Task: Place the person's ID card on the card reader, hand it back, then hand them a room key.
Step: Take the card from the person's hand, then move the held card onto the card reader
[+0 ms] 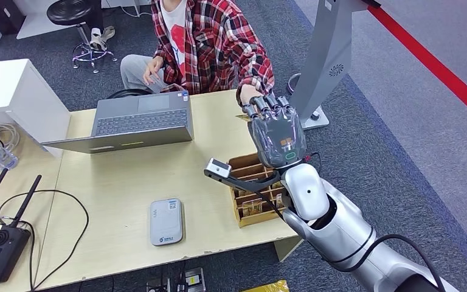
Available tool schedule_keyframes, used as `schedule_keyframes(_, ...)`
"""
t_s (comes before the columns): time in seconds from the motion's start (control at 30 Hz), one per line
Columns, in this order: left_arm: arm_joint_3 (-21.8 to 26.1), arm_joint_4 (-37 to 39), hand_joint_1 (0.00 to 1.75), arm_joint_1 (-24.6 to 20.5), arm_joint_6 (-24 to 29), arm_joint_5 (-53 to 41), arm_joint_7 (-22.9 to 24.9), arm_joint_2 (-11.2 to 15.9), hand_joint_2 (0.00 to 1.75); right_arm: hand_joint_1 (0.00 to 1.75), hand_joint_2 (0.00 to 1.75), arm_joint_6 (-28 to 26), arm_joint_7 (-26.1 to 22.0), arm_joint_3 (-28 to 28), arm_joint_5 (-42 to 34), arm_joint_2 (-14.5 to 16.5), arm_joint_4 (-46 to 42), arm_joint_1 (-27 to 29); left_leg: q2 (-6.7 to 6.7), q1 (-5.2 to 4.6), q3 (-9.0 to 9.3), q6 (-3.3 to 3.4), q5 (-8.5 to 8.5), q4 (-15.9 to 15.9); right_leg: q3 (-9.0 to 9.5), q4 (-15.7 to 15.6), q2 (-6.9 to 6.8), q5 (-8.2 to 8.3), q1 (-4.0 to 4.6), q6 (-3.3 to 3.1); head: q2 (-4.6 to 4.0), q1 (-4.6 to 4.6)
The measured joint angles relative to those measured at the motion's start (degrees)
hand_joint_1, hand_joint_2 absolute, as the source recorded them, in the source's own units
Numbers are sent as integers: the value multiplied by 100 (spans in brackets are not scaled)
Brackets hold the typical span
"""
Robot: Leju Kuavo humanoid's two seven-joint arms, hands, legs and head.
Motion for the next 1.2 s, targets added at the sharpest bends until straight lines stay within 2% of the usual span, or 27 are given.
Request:
schedule_keyframes(0.8,0,8,0,0,1,2,0,-2,0,175,175,-29,-54,-1,3,-27,-27,1,0,0,0,0,0,0,0,0,0,0,0,0,0,0)
schedule_keyframes(1.0,0,8,0,-1,-2,4,2,-3,0,175,175,61,-380,75,-15,5,-61,87,0,0,-1,0,0,0,1,0,-1,0,0,0,0,0)
schedule_keyframes(1.2,0,8,0,-3,-7,-4,7,-4,0,175,175,167,-795,363,-222,205,-45,277,-1,1,-3,0,0,-1,1,0,-1,0,1,0,0,0)
